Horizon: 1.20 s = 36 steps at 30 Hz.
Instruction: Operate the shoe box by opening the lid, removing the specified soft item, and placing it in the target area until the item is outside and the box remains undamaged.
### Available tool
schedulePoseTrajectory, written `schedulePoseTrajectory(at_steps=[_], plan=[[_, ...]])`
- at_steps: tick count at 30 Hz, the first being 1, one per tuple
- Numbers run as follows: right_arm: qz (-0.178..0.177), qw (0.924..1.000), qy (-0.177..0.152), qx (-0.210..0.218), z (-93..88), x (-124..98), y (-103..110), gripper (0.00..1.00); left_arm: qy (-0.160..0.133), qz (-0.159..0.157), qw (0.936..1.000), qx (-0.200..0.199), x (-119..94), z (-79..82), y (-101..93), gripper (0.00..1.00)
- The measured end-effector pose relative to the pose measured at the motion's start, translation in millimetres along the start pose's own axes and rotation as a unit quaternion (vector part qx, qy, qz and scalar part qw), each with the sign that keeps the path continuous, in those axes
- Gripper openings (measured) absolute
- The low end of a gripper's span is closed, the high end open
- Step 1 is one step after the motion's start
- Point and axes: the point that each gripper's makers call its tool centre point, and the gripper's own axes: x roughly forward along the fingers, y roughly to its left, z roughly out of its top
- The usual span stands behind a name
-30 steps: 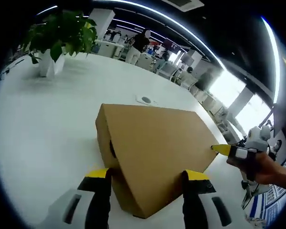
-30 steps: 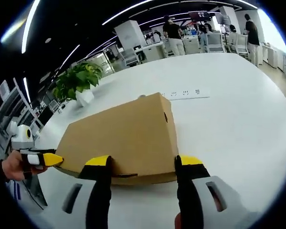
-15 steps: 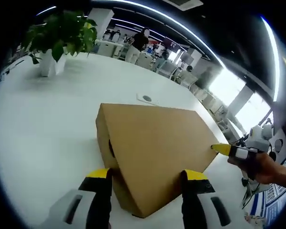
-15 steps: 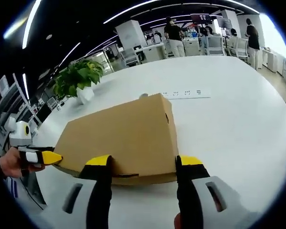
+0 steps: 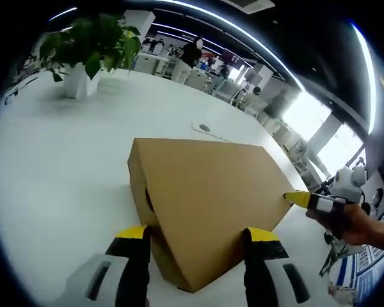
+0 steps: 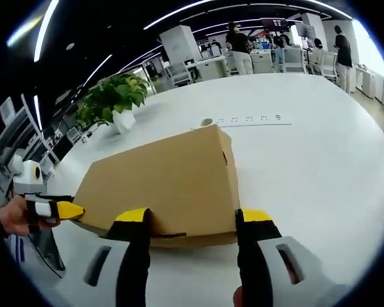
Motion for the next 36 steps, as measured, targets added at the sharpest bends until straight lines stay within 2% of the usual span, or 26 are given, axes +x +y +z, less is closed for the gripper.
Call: schedulePoseTrajectory(at_steps=[5,13,21,36], plan=[[0.021,0.9997,0.007,-0.014,-11.1,-3,20,0.5,0.002,0.0,1.0,0.001,-16,-6.6,11.2,0.59],[0.026,0.9994,0.012,-0.019,-22.0,-6,42,0.5,0.004,0.006,1.0,-0.003,-38,-19.7,22.7,0.59],[0.029,0.9992,0.016,-0.021,-38.9,-18,58,0.5,0.015,-0.001,0.9999,0.007,-58,-37.0,24.8,0.59],[0.029,0.9992,0.019,-0.021,-63.5,-37,80,0.5,0.015,-0.001,0.9999,0.007,-86,-61.9,28.0,0.59]])
